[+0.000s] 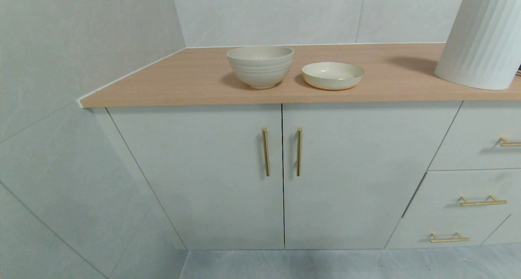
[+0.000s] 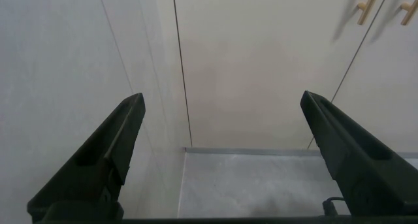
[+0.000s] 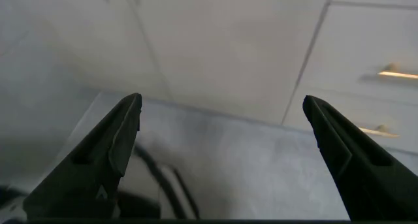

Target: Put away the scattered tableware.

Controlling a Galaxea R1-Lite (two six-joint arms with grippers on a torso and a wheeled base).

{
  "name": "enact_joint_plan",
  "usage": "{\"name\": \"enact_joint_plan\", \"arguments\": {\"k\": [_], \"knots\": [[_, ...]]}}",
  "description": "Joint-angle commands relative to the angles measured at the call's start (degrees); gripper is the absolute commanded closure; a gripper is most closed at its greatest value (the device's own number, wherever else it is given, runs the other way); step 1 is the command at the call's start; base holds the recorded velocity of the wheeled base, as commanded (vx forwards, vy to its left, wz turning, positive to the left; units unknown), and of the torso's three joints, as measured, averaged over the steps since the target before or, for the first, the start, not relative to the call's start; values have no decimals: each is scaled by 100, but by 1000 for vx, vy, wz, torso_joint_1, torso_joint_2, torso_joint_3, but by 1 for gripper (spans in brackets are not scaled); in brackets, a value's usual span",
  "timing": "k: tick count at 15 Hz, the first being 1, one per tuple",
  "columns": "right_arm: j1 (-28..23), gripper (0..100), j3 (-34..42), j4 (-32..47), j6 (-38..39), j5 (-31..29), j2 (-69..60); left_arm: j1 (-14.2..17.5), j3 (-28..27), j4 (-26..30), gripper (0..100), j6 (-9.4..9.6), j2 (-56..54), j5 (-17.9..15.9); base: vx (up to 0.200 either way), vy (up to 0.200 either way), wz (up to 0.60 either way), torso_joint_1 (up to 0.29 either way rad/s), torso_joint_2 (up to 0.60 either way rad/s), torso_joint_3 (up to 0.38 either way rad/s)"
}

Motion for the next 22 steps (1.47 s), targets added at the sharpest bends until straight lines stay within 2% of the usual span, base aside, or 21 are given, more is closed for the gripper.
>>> {"name": "enact_joint_plan", "arguments": {"k": [1, 3, 4, 5, 7, 9, 13, 17, 19, 22], "knots": [[449, 0, -587, -148, -29, 179, 1673, 0, 0, -1, 0, -4, 0, 2, 0, 0, 0, 0, 0, 0], [871, 0, -877, -482, -11, 241, 2349, 0, 0, -1, 0, -4, 0, 2, 0, 0, 0, 0, 0, 0], [1240, 0, -1123, -965, -2, 223, 3070, 0, 0, -1, 0, -4, 0, 11, 0, 0, 0, 0, 0, 0], [1355, 0, -1246, -1229, 15, 206, 3422, 0, 0, -1, 0, -4, 0, 2, 0, 0, 0, 0, 0, 0], [1724, 0, -1651, -2292, 217, 206, 4529, 0, 0, -1, 0, -4, 0, 2, 0, 0, 0, 0, 0, 0], [2014, 0, -1906, -2872, 235, 197, 5267, 0, 0, -1, 0, -4, 0, 2, 0, 0, 0, 0, 0, 0], [2541, 0, -2943, -3145, 261, 197, 6761, 0, 0, -1, 0, -4, 0, 2, 0, 0, 0, 0, 0, 0], [2981, 0, -4085, -3224, 1026, 206, 7711, 0, 0, -1, 0, -4, 0, 2, 0, 0, 0, 0, 0, 0], [3042, 0, -4208, -3391, 1536, 232, 7904, 0, 0, -1, 0, -4, 0, 2, 0, 0, 0, 0, 0, 0], [3042, 0, -4182, -4041, 1597, 259, 8256, 0, 0, -1, 0, -4, 0, 2, 0, 0, 0, 0, 0, 0]]}}
